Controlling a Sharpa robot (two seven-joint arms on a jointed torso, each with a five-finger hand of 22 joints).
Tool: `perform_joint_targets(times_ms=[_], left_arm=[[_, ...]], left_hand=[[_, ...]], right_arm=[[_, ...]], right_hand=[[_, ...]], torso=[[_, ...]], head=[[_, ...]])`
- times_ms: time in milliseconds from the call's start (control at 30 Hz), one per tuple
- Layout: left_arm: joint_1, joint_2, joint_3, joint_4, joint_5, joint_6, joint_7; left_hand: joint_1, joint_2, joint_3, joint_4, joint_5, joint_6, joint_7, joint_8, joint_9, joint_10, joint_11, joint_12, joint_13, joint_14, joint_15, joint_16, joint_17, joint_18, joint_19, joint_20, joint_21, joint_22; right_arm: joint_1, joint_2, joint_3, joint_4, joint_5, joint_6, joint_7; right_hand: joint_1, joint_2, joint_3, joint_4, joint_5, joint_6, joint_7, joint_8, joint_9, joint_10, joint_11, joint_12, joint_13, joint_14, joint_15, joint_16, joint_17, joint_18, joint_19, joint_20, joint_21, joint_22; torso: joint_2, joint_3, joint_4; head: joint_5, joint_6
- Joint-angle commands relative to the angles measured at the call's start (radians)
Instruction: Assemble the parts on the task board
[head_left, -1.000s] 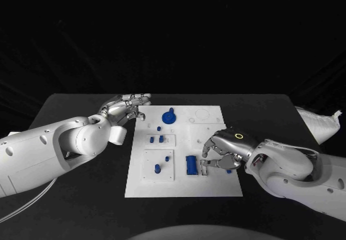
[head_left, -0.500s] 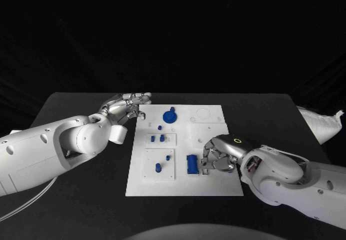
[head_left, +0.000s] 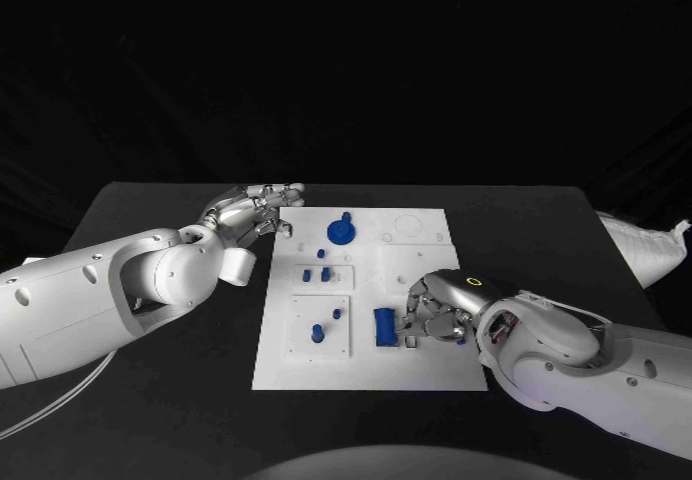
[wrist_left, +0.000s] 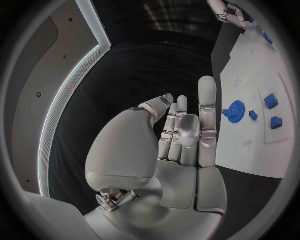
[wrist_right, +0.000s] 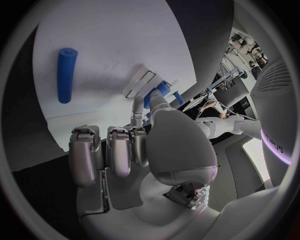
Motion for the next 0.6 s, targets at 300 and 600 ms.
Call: perform_joint_targets(times_ms=[300, 600], left_arm=[[0.0, 0.0, 0.001, 0.002, -0.009, 0.013, 0.002], [0.0, 0.0, 0.001, 0.001, -0.011, 0.013, 0.001]], left_hand=[[-0.002, 0.004, -0.004, -0.002, 0.003, -0.007, -0.003, 0.006, -0.001, -0.006, -0.001, 0.005, 0.001, -0.007, 0.001, -0.002, -0.001, 0.018, -0.006, 0.002, -0.007, -0.001], [-0.002, 0.004, -0.004, -0.002, 0.003, -0.007, -0.003, 0.006, -0.001, -0.006, -0.001, 0.005, 0.001, -0.007, 0.001, -0.002, -0.001, 0.018, -0.006, 0.002, -0.007, -0.001]], right_arm=[[-0.003, 0.004, -0.001, 0.004, -0.03, -0.016, -0.026], [-0.002, -0.048, 0.003, 0.035, -0.006, -0.066, -0.009]], right_hand=[[0.014, 0.011, -0.018, 0.005, -0.001, -0.014, -0.003, 0.018, 0.009, 0.085, -0.007, 0.005, 0.228, 0.098, -0.008, 0.004, 0.233, -0.01, 0.09, -0.009, 0.004, 0.216], [0.025, 0.015, -0.029, 0.008, 0.001, -0.033, 0.001, 0.015, 0.009, 0.082, -0.005, -0.003, 0.224, 0.095, -0.007, -0.006, 0.221, -0.009, 0.088, -0.008, 0.0, 0.211]], torso=[[0.0, 0.0, -0.0003], [-0.001, -0.0006, -0.0013]], head=[[-0.001, -0.002], [-0.01, 0.005]])
